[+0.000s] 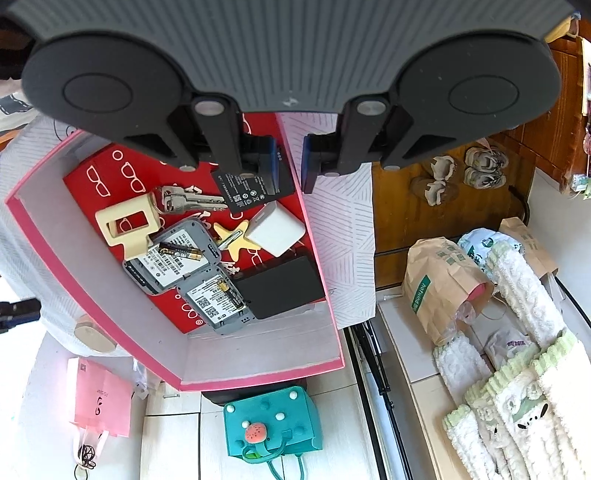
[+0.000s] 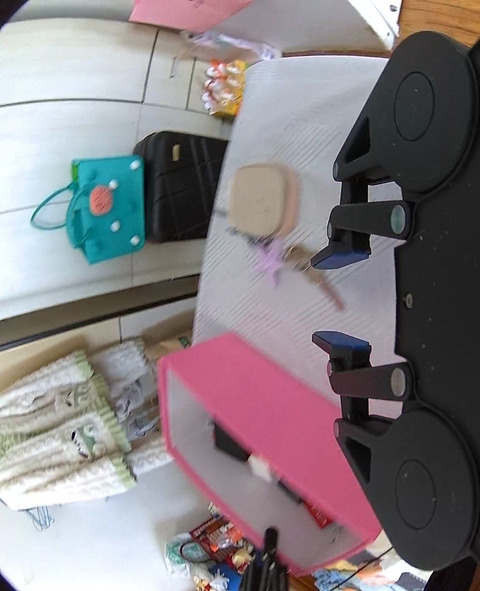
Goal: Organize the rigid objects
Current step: 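Move the open right tool back to the second bunch of keys, then grasp the keys by their ring with the right tool and lift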
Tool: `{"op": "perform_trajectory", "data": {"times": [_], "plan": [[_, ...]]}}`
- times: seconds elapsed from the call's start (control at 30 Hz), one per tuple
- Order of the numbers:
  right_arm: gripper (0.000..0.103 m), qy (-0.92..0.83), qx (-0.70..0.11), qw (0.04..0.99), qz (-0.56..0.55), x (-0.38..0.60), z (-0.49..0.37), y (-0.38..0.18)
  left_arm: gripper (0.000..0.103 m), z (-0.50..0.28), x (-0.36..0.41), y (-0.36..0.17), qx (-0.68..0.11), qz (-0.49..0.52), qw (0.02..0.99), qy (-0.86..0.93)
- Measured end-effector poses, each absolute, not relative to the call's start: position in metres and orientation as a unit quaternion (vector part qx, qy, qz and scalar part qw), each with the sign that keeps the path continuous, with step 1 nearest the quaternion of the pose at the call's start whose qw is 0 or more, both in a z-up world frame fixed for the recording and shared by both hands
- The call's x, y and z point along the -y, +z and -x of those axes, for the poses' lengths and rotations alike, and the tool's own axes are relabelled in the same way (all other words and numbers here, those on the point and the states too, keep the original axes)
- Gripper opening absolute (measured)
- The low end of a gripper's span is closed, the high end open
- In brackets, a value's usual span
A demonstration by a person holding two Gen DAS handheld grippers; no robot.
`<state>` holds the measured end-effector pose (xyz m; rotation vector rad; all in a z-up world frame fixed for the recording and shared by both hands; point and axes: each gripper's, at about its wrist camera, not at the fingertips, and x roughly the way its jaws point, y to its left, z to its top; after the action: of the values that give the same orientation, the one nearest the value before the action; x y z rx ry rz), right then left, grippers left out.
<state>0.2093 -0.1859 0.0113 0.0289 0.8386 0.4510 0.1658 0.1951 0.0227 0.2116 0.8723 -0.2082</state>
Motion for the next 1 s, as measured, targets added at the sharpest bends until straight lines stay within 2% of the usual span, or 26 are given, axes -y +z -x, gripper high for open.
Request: {"op": "perform_trajectory", "data": {"times": [0.4, 0.63, 0.7, 0.73, 0.9, 1.0], "plan": [[0.048, 0.219, -0.417, 0.882, 0.015, 0.168, -0.255, -0.033, 0.012, -0.166, -0.192, 0.023, -0.424, -0.099, 0.896, -0.088], [0.049, 0.175, -0.395, 0.899, 0.069, 0.148, -0.271, -0.049, 0.011, -0.166, -0.191, 0.024, -0.427, -0.101, 0.894, -0.085], [0.038, 0.18, -0.38, 0.902, 0.095, 0.141, -0.263, -0.048, 0.011, -0.166, -0.192, 0.024, -0.428, -0.101, 0.894, -0.086], [0.029, 0.182, -0.379, 0.902, 0.098, 0.139, -0.26, -0.047, 0.011, -0.166, -0.191, 0.024, -0.428, -0.101, 0.894, -0.086], [0.029, 0.17, -0.391, 0.903, 0.057, 0.148, -0.256, -0.044, 0.011, -0.166, -0.188, 0.023, -0.428, -0.11, 0.893, -0.087], [0.029, 0.191, -0.409, 0.892, -0.009, 0.162, -0.256, -0.043, 0.011, -0.166, -0.188, 0.022, -0.428, -0.112, 0.893, -0.087]]}}
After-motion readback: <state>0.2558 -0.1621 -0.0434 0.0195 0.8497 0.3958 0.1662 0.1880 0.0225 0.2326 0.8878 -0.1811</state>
